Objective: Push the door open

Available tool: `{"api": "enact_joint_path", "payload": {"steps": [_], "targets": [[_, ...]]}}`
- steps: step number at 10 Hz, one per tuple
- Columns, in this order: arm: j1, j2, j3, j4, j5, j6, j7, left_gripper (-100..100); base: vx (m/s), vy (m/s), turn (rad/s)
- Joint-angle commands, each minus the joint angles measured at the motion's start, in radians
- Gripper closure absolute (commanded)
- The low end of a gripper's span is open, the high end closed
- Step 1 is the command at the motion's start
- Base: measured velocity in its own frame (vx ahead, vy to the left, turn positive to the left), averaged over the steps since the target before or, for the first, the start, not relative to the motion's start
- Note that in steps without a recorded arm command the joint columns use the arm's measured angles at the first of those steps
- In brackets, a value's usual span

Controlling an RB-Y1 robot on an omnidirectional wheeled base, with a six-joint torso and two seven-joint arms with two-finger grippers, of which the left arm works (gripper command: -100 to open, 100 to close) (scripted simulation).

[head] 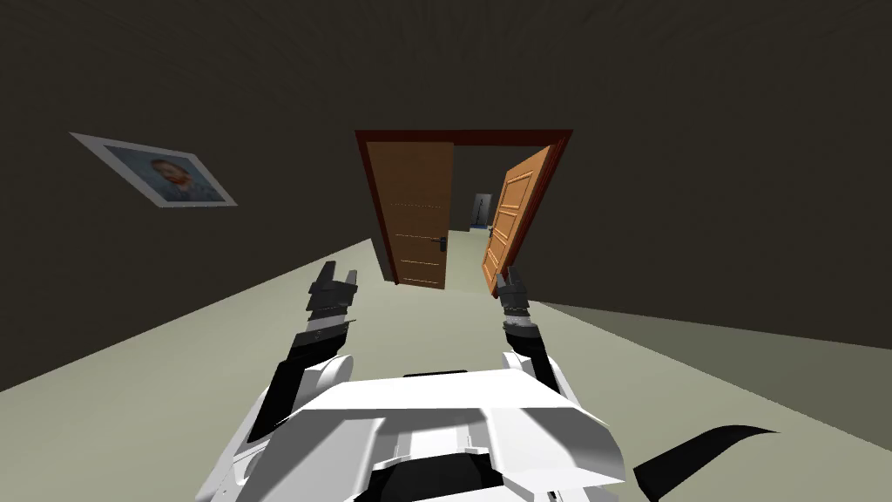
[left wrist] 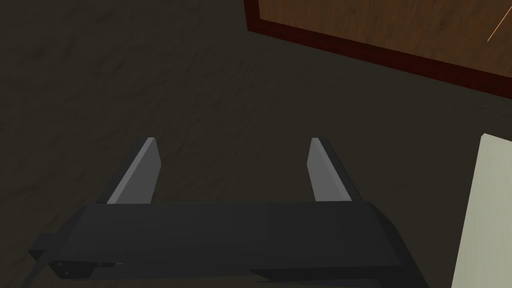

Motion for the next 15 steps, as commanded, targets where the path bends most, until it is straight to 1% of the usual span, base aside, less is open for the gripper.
{"api": "enact_joint_path", "payload": {"steps": [1,2,4,8,13,14,15], "targets": [[-0.019,0.006,0.005,0.031,0.004,-0.004,-0.006,-100,0.033,0.002,-0.063],[-0.037,0.011,0.01,0.062,0.007,-0.007,-0.013,-100,0.082,0.003,-0.082],[-0.056,0.016,0.015,0.093,0.011,-0.011,-0.019,-100,0.077,0.008,-0.049],[-0.111,0.029,0.029,0.183,0.022,-0.021,-0.038,-100,0.071,0.002,-0.06],[-0.198,0.045,0.052,0.319,0.039,-0.037,-0.067,-100,0.08,0.012,-0.076],[-0.198,0.045,0.052,0.328,0.039,-0.037,-0.067,-100,0.067,0.008,-0.028],[-0.218,0.048,0.057,0.361,0.042,-0.041,-0.074,-100,0.054,-0.004,-0.045]]}}
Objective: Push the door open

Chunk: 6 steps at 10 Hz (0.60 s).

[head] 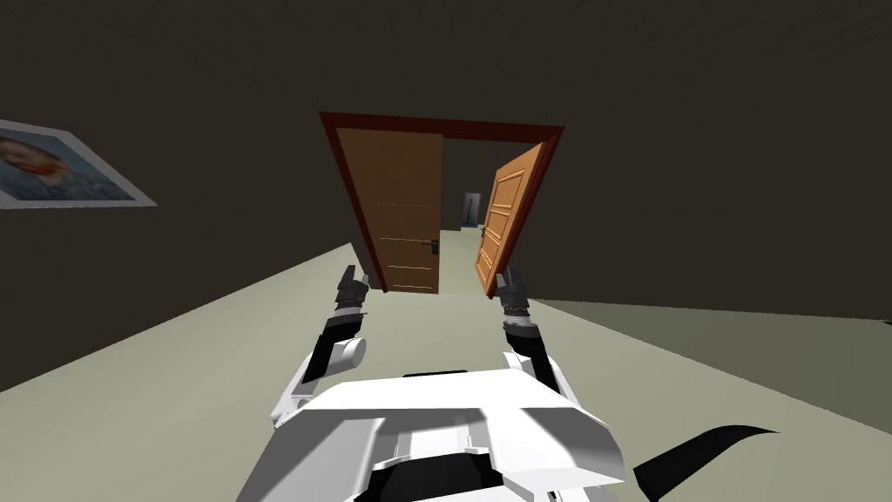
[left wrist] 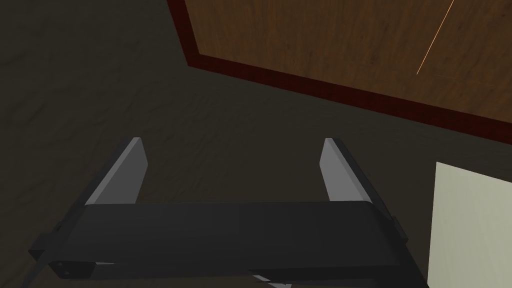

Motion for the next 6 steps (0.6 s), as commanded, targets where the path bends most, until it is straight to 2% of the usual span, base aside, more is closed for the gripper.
{"api": "enact_joint_path", "payload": {"steps": [1,5,6], "targets": [[-0.026,0.004,0.006,0.046,0.006,-0.006,-0.011,-100,0.078,-0.005,-0.088],[-0.112,0.015,0.029,0.177,0.022,-0.022,-0.04,-100,0.096,0.017,-0.098],[-0.112,0.015,0.029,0.188,0.022,-0.022,-0.04,-100,0.07,0.024,-0.032]]}}
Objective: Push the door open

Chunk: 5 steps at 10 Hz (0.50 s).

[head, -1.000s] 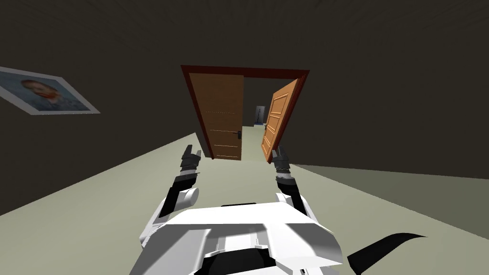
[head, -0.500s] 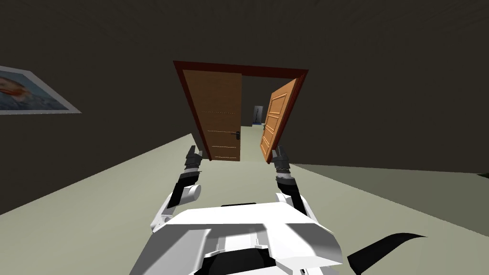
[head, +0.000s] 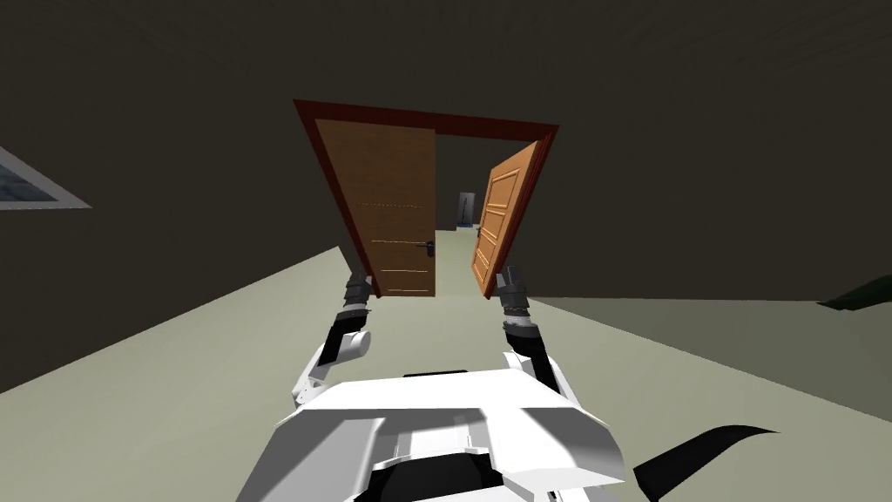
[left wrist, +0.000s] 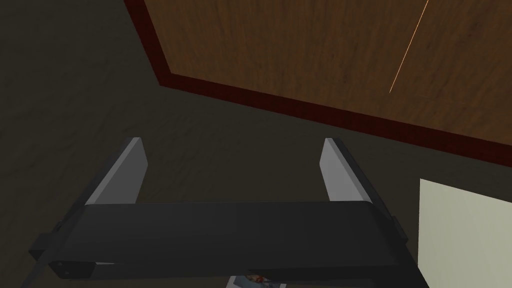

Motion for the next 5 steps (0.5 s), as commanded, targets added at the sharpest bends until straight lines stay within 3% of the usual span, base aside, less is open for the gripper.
{"api": "enact_joint_path", "payload": {"steps": [1,3,4,5], "targets": [[-0.024,0.001,0.006,0.046,0.004,-0.004,-0.01,-100,0.054,0.014,-0.063],[-0.071,0.006,0.018,0.109,0.014,-0.013,-0.026,-100,0.073,0.014,-0.099],[-0.071,0.006,0.018,0.123,0.014,-0.013,-0.026,-100,0.06,0.014,-0.038],[-0.094,0.008,0.024,0.162,0.018,-0.017,-0.034,-100,0.062,0.01,-0.066]]}}
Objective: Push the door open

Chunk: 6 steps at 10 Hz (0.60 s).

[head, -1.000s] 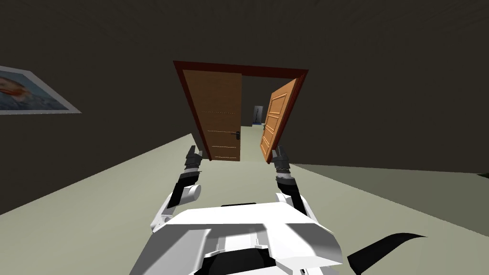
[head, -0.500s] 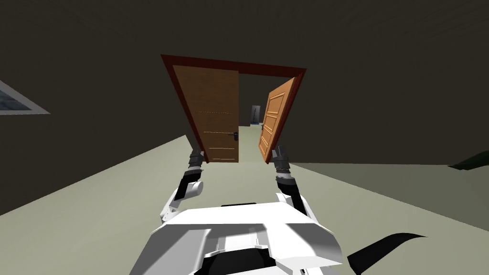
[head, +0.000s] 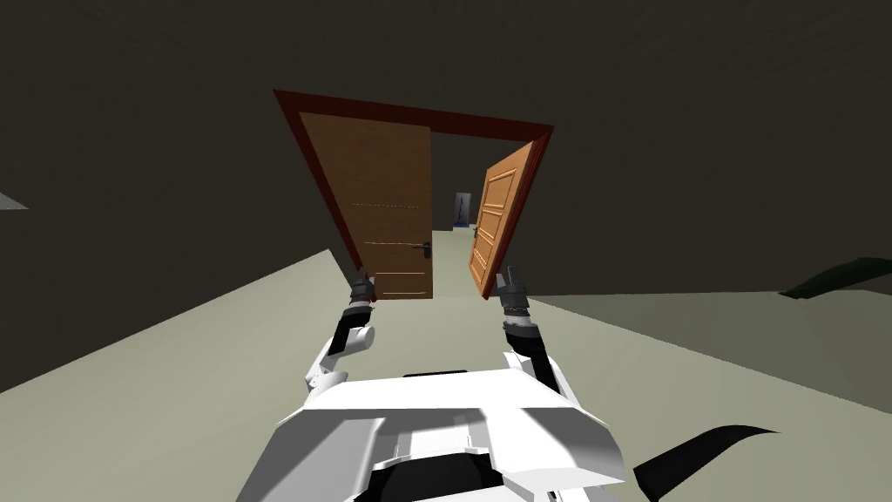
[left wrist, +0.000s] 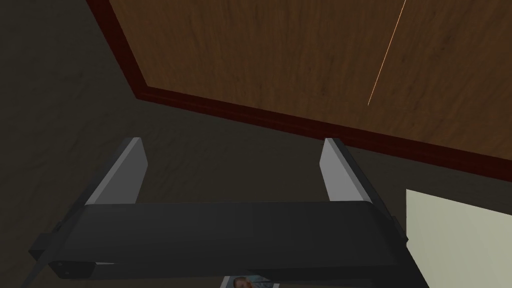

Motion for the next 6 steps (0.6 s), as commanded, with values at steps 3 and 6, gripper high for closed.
{"api": "enact_joint_path", "payload": {"steps": [3,6], "targets": [[-0.054,0.005,0.015,0.094,0.012,-0.011,-0.02,-100,0.066,0.016,-0.071],[-0.102,0.008,0.027,0.174,0.021,-0.02,-0.037,-100,0.077,0.023,-0.085]]}}
